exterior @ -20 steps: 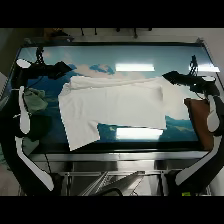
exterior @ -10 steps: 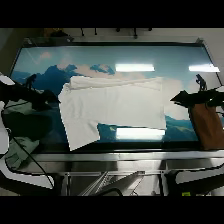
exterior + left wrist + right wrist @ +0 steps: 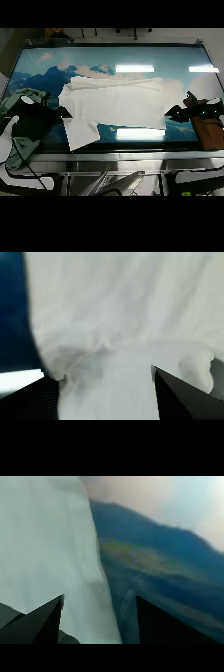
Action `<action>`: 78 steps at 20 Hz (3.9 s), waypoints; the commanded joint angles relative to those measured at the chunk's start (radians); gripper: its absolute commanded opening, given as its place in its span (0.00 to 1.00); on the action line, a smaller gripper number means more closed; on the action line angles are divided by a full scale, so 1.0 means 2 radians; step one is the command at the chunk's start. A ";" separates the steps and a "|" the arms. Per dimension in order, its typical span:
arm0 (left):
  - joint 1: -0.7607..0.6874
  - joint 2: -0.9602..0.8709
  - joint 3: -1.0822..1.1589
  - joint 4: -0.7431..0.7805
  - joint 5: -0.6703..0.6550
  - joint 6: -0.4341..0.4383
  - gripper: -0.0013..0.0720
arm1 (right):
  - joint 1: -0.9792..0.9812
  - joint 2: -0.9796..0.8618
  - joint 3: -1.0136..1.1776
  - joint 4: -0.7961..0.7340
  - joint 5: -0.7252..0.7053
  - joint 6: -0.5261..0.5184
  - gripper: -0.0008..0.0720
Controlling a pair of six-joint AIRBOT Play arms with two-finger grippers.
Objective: Fold the shirts.
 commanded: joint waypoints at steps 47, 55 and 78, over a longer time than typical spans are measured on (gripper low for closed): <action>-0.068 -0.057 0.299 -0.083 0.069 0.149 0.05 | 0.074 -0.142 0.278 0.186 -0.101 -0.107 0.04; -0.067 -0.213 0.518 -0.082 0.052 0.069 0.05 | 0.072 -0.271 0.417 0.229 -0.118 -0.108 0.04; -0.067 -0.099 0.241 0.078 0.015 -0.084 0.05 | 0.059 -0.289 0.424 0.122 0.003 -0.061 0.04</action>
